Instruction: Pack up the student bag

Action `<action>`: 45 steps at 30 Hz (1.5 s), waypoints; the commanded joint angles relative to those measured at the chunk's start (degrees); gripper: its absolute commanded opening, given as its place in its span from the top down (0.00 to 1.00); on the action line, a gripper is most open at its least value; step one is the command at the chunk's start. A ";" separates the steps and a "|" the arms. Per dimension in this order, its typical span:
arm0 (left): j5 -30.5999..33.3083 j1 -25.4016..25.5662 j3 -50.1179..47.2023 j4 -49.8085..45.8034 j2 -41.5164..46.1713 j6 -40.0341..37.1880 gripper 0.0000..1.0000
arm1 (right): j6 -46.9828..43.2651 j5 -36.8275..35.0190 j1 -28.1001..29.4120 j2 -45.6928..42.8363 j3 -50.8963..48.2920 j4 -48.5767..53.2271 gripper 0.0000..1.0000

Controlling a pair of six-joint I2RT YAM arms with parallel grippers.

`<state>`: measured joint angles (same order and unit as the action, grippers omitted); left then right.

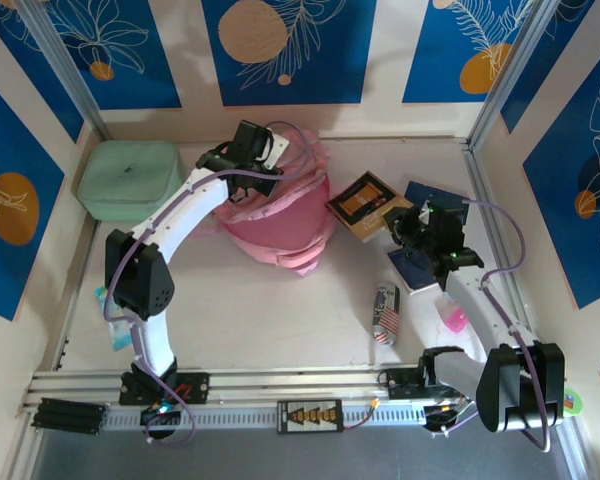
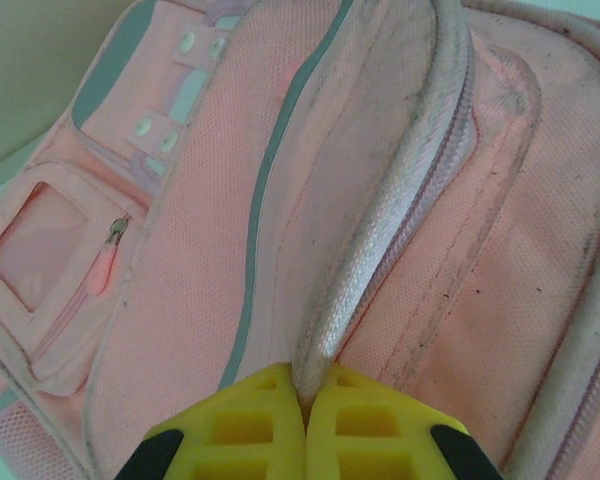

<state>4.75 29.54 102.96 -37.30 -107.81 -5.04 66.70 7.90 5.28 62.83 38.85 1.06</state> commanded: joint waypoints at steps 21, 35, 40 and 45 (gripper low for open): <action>-9.03 0.24 10.57 1.69 3.48 11.09 1.00 | 8.92 3.49 18.11 32.11 22.74 -23.44 0.91; -11.15 0.25 11.12 1.57 3.40 12.38 1.00 | 6.14 -7.46 21.57 51.33 36.16 -14.70 0.90; -11.43 0.26 11.12 1.83 2.98 12.97 1.00 | 7.82 -6.93 23.26 55.22 40.07 -13.15 0.87; -11.59 0.24 11.10 2.05 2.78 13.63 1.00 | 11.42 -7.05 23.77 57.76 41.87 -15.39 0.85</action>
<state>-4.03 29.54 110.32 -39.88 -107.81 6.87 76.09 1.67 28.18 118.69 78.76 -14.11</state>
